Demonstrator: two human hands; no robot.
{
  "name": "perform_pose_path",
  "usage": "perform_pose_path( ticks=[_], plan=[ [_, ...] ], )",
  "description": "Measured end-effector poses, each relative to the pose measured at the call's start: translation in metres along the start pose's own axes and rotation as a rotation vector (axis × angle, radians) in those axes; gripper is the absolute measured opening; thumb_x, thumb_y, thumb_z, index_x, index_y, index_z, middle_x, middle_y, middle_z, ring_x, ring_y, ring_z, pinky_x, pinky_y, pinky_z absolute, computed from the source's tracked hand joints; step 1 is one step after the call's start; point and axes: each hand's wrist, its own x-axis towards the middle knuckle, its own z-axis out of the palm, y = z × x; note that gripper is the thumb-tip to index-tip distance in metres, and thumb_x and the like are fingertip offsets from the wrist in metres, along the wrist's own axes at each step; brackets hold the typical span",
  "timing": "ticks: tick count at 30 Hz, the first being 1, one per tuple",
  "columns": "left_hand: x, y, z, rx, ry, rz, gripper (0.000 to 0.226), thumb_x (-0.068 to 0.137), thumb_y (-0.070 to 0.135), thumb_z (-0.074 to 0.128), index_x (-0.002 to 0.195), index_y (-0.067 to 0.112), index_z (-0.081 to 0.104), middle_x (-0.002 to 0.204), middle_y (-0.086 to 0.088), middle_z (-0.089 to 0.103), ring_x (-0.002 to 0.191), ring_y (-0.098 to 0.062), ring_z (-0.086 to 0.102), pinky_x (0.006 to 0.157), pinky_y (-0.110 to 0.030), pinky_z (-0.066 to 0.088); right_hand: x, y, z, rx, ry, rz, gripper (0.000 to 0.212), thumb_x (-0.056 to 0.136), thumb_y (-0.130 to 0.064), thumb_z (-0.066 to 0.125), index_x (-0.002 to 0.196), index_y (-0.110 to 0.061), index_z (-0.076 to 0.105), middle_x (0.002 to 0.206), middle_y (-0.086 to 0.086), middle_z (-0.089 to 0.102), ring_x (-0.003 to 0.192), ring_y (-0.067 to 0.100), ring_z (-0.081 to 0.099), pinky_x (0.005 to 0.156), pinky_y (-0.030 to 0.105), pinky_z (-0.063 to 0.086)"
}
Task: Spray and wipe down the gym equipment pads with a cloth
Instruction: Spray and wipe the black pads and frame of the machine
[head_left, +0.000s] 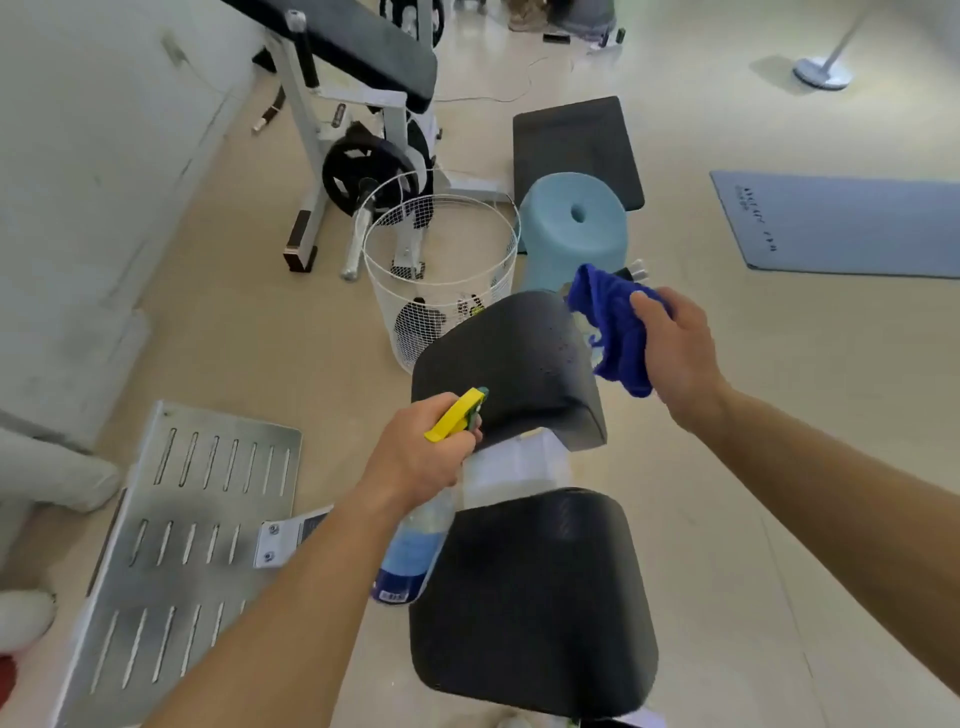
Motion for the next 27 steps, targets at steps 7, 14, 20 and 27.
perform_pose_path(
  ticks=[7, 14, 20, 27],
  plan=[
    [0.038, 0.009, 0.013, 0.153, 0.023, 0.059, 0.026, 0.07, 0.037, 0.056, 0.077, 0.012, 0.059, 0.071, -0.018, 0.062, 0.073, -0.046, 0.061, 0.062, -0.063, 0.056, 0.014, 0.005, -0.005, -0.012, 0.121, -0.038, 0.02, 0.102, -0.024, 0.046, 0.089, -0.016, 0.058, 0.076, -0.005, 0.057, 0.055, -0.002, 0.05, 0.057, 0.017, 0.042],
    [0.055, -0.009, -0.001, 0.095, -0.023, 0.085, 0.035, 0.066, 0.047, 0.052, 0.082, 0.02, 0.065, 0.078, -0.012, 0.07, 0.076, -0.04, 0.064, 0.064, -0.064, 0.056, 0.031, 0.049, 0.058, -0.527, -0.301, -0.222, 0.043, 0.106, -0.034, 0.04, 0.149, -0.032, 0.042, 0.157, -0.002, 0.036, 0.143, 0.017, 0.034, 0.119, 0.034, 0.026],
    [0.068, -0.024, -0.027, 0.005, -0.067, 0.106, 0.021, 0.073, 0.033, 0.054, 0.086, 0.03, 0.07, 0.083, -0.001, 0.074, 0.075, -0.03, 0.068, 0.062, -0.06, 0.059, -0.023, 0.078, 0.063, -0.675, -0.27, -0.315, 0.05, 0.103, -0.035, 0.045, 0.152, -0.034, 0.035, 0.163, -0.008, 0.021, 0.148, 0.015, 0.026, 0.12, 0.035, 0.027],
    [0.097, -0.015, -0.048, 0.03, -0.099, 0.151, 0.032, 0.067, 0.047, 0.052, 0.087, 0.029, 0.07, 0.083, 0.0, 0.074, 0.077, -0.03, 0.068, 0.066, -0.062, 0.058, 0.074, 0.043, 0.097, -0.395, -0.154, -0.022, 0.043, 0.105, -0.034, 0.041, 0.147, -0.035, 0.041, 0.148, 0.0, 0.049, 0.134, 0.023, 0.046, 0.106, 0.034, 0.035]
  ],
)
